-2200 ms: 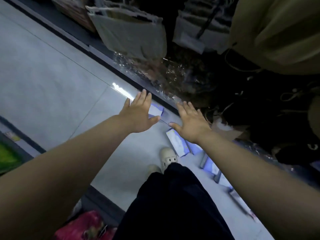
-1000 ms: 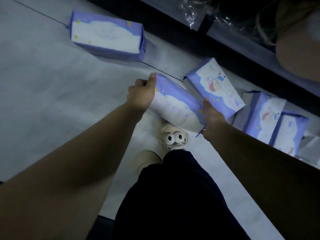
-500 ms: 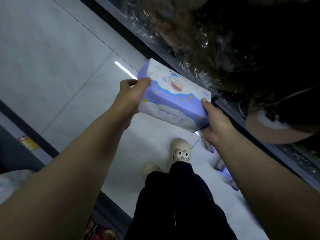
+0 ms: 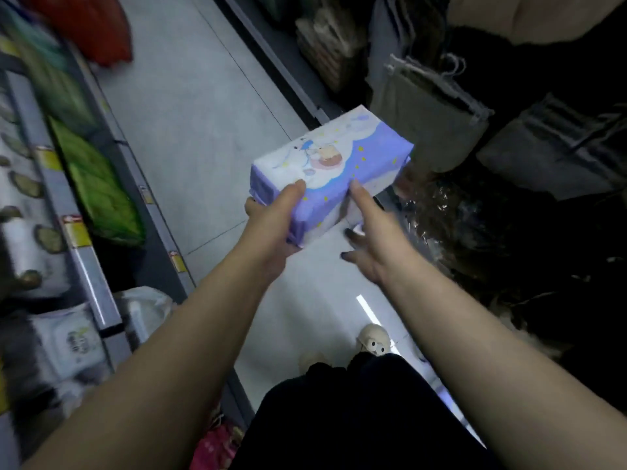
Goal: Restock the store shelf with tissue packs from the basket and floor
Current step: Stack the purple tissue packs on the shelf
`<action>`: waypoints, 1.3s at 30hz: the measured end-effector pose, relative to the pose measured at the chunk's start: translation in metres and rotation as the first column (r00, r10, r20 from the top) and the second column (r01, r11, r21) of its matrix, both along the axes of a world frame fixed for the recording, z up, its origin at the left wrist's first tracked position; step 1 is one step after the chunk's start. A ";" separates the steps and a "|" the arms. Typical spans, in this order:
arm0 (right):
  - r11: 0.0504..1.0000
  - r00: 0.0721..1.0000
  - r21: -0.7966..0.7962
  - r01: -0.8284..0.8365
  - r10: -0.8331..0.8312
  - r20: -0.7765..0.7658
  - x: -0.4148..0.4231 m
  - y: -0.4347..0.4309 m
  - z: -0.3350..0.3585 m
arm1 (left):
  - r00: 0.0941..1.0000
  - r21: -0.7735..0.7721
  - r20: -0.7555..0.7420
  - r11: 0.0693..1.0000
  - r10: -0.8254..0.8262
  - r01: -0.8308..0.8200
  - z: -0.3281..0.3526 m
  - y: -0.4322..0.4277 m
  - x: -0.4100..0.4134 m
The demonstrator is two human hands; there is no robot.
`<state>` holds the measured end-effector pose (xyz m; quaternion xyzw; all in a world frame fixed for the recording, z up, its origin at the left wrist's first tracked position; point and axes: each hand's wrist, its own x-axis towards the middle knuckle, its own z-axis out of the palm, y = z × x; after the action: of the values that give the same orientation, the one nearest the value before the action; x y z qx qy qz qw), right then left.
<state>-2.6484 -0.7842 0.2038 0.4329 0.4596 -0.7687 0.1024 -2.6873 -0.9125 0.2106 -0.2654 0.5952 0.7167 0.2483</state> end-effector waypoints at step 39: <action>0.297 -0.091 0.428 -0.853 0.724 -0.684 -0.058 -0.181 0.285 | 0.069 -0.137 -0.739 -0.050 0.670 -0.989 0.294 -0.126 0.182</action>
<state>-2.7065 -0.9655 0.4885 -0.3310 0.5528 -0.6814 0.3472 -2.5055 -1.0386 0.5042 -0.4682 0.5169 0.4841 -0.5284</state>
